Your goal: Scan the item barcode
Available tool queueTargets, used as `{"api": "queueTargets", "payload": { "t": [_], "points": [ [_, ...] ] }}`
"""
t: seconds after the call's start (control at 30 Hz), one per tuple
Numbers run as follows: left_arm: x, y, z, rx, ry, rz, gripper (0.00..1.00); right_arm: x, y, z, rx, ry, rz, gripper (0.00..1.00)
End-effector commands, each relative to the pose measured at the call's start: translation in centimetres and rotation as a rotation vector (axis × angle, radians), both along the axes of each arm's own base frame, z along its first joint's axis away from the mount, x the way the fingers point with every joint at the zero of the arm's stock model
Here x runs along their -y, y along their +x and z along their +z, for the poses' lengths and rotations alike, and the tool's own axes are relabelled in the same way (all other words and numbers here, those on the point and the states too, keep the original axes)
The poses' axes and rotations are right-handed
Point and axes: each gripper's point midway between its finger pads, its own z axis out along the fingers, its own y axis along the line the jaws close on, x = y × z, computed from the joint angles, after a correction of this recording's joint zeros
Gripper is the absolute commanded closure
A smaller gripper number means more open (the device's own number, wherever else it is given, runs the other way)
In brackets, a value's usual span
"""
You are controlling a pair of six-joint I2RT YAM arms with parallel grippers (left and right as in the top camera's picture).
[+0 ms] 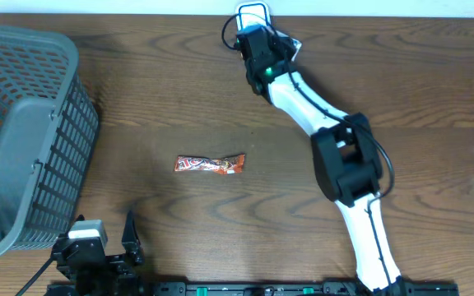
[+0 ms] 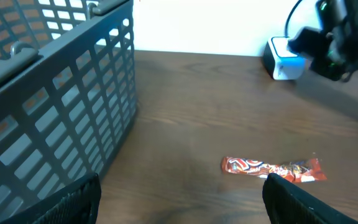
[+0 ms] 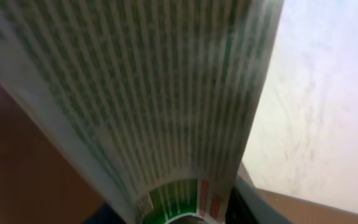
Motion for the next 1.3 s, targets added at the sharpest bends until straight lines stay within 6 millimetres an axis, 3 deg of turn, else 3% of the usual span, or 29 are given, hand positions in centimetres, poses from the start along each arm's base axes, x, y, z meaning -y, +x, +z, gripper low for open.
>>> {"api": "queueTargets", "payload": {
  "t": [0.0,0.07,0.3,0.4,0.53,0.73,0.97,1.1,1.27],
  "points": [
    [0.2,-0.1,0.1,0.007,-0.001,-0.009,0.16,0.7,-1.9,7.2,0.141,0.222,-0.146,0.69],
    [0.2,-0.1,0.1,0.007,-0.001,-0.009,0.16,0.8,-4.2,6.6,0.074,0.342,-0.208,0.67],
    [0.2,-0.1,0.1,0.007,-0.001,-0.009,0.16,-3.7,-13.4,2.5,-0.489,0.725,-0.181,0.65],
    [0.2,-0.1,0.1,0.007,-0.001,-0.009,0.16,-4.3,-16.6,1.6,-0.675,0.799,-0.192,0.66],
    [0.2,-0.1,0.1,0.007,-0.001,-0.009,0.16,-3.3,-19.2,1.3,-0.812,0.802,-0.224,0.74],
    [0.2,-0.1,0.1,0.007,-0.001,-0.009,0.16,-3.0,-21.5,1.9,-0.988,0.905,-0.174,0.75],
    [0.2,-0.1,0.1,0.007,-0.001,-0.009,0.16,2.2,-20.8,1.8,-0.977,0.926,-0.316,0.68],
    [0.2,-0.1,0.1,0.007,-0.001,-0.009,0.16,7.4,-19.6,1.3,-0.885,0.862,-0.466,0.6],
    [0.2,-0.1,0.1,0.007,-0.001,-0.009,0.16,16.0,-18.6,0.7,-0.692,0.731,-0.762,0.56]
  ]
}}
